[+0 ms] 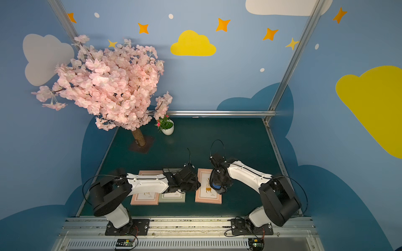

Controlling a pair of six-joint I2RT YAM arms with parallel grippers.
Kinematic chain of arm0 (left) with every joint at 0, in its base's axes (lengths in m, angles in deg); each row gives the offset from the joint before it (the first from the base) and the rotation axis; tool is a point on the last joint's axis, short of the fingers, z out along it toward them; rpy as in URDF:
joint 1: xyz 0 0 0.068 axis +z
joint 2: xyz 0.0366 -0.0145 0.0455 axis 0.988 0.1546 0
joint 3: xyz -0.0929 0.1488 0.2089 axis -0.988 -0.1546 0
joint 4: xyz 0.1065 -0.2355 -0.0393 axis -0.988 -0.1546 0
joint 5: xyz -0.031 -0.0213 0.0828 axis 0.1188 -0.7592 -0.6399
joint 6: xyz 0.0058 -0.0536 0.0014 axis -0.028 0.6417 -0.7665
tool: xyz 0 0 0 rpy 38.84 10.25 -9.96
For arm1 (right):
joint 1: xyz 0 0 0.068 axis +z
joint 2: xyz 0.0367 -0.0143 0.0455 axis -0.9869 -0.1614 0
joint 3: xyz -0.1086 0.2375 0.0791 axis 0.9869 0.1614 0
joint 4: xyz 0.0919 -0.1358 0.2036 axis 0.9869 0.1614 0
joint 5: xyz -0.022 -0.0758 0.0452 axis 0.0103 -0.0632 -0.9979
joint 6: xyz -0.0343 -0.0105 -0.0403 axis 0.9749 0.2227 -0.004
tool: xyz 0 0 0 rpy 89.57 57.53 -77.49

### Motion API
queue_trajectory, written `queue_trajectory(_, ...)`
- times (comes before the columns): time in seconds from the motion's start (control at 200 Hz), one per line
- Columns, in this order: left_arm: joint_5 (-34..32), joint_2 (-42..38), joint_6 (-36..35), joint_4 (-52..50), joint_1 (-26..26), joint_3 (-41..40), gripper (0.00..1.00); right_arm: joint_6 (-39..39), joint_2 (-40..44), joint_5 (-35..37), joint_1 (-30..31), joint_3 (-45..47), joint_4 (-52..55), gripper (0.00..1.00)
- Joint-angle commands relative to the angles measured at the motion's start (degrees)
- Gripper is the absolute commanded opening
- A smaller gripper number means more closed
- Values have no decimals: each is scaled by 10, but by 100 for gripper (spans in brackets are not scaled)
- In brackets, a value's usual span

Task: Wipe the picture frame with a cloth
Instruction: Wipe the dirt from the picture frame.

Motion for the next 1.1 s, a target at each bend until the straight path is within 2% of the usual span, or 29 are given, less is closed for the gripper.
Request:
queue_trajectory(0.0,-13,39,0,-93,-4,-17,11,32,-41,-26,-12,-24,-68,0)
queue_trajectory(0.155,-15,40,7,-104,-4,-16,8,44,-55,-26,-15,-46,-53,0)
queue_trajectory(0.36,-18,43,17,-114,-4,-14,5,26,-7,-23,13,-7,-20,0)
queue_trajectory(0.816,-27,42,29,-129,-3,-13,2,-110,141,-15,153,91,51,0)
queue_trajectory(0.971,-28,47,29,-155,-2,3,2,-145,168,-12,182,106,67,0)
queue_trajectory(1.091,-28,43,34,-155,-2,-2,2,-154,176,-1,183,118,51,0)
